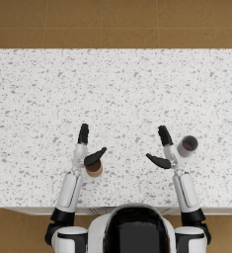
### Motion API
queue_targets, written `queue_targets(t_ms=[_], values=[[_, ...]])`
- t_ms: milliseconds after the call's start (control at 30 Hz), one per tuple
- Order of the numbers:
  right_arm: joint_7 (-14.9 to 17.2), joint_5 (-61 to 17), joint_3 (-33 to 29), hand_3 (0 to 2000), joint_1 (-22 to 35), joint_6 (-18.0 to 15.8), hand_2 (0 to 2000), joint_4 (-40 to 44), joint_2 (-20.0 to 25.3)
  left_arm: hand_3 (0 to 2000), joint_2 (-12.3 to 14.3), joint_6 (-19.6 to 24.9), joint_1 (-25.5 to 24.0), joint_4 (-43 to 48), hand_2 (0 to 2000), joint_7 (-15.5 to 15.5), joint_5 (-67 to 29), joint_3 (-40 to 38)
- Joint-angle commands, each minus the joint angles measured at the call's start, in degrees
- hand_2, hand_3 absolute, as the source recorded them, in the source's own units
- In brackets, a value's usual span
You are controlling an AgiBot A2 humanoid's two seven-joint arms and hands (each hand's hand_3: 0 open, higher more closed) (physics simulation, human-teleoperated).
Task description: Pick up two cups and pour the berry on the right into the cup on the left
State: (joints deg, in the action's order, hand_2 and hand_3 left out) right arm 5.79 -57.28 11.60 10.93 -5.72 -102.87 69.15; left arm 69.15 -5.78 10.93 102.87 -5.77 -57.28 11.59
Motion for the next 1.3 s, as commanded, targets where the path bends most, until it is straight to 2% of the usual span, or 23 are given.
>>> queue_targets(t_ms=[33,633,667,767,867,1167,1300], values=[[0.0,0.0,0.0,0,0.0,0.0,0,0.0,0.0,0,0.0,0.0,0.0,0.0,0,0.0,0.0,0.0],[0.0,0.0,0.0,0,0.0,0.0,0,0.0,0.0,0,0.0,0.0,0.0,0.0,0,0.0,0.0,0.0],[0.0,0.0,1.7,0,0.1,0.0,0,0.9,0.1,0,0.1,0.0,0.1,-0.9,0,0.0,0.0,1.7],[-3.7,0.0,-0.8,0,0.0,3.6,0,-0.2,0.5,0,0.1,3.6,-0.9,-0.3,0,3.6,0.0,-0.8],[-5.0,0.0,-4.0,0,-0.3,4.9,0,0.4,0.9,0,-0.3,5.0,-3.0,0.2,0,5.0,-1.8,-3.3],[-5.7,-16.1,-17.5,0,-3.0,5.7,0,-0.6,1.8,0,-2.2,5.7,-12.7,3.8,0,5.7,-17.4,-7.3],[-5.8,-19.5,-22.3,0,-3.8,5.7,0,1.6,2.3,0,-2.5,5.8,-15.2,2.5,0,5.8,-19.9,-7.3]])
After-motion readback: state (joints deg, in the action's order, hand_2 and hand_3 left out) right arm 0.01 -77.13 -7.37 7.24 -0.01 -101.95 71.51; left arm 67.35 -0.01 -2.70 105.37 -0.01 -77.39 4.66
